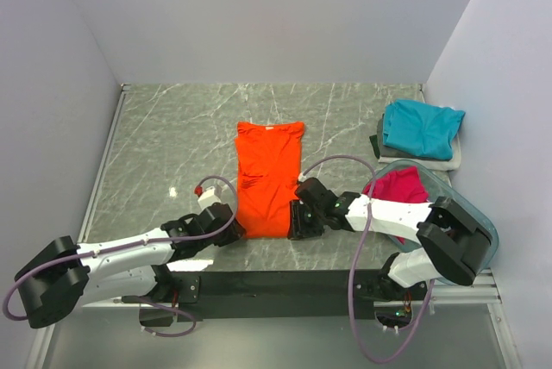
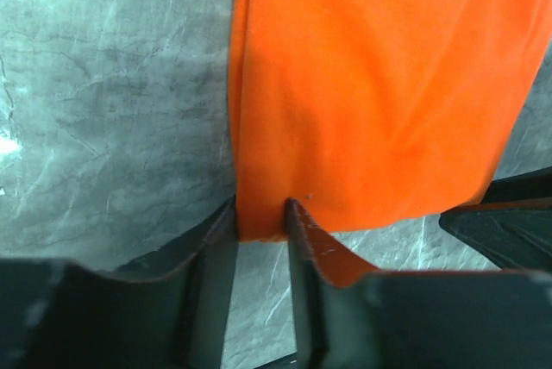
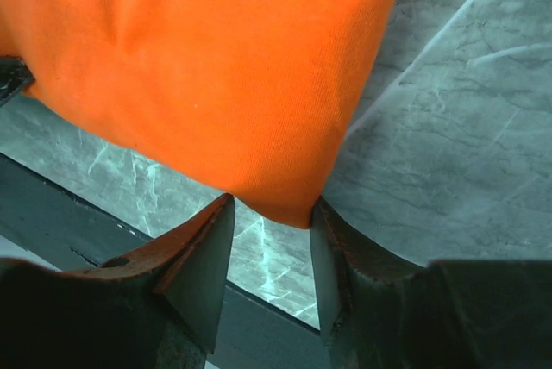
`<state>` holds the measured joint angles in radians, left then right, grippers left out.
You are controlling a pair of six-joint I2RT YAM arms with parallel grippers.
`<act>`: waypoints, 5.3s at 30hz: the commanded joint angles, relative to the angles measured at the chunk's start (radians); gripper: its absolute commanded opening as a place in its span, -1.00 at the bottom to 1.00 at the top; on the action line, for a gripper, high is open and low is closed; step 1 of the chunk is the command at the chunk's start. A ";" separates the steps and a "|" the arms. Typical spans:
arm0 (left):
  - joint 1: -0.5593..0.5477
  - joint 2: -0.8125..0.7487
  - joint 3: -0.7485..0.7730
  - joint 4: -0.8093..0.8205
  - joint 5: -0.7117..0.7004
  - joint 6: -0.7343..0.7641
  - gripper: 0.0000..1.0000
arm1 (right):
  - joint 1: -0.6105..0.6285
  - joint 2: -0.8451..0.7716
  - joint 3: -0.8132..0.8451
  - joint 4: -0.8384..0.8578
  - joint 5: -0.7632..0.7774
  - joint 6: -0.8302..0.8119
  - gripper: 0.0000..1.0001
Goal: Fold and stack the t-shirts
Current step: Fold the tshirt
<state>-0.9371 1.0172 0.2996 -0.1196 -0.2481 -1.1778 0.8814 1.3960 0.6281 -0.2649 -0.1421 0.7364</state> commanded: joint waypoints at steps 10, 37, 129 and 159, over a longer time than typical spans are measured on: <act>0.001 -0.012 -0.050 -0.138 0.049 0.006 -0.99 | 0.014 0.026 0.024 -0.042 0.045 -0.011 -0.93; -0.167 -0.147 0.182 -0.414 0.377 0.149 -0.99 | 0.232 -0.304 0.102 -0.461 -0.108 -0.009 -1.00; 0.227 0.247 0.474 0.147 -0.014 0.429 0.09 | -0.315 0.098 0.553 -0.218 -0.035 -0.396 -0.03; -0.146 0.609 0.309 0.370 -0.008 0.259 0.05 | -0.315 0.594 0.891 -0.304 0.039 -0.431 -0.04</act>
<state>-1.0454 1.5959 0.6113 0.3527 -0.2749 -0.8780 0.5880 2.0014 1.4624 -0.5697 -0.1589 0.3214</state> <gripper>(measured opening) 0.519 0.473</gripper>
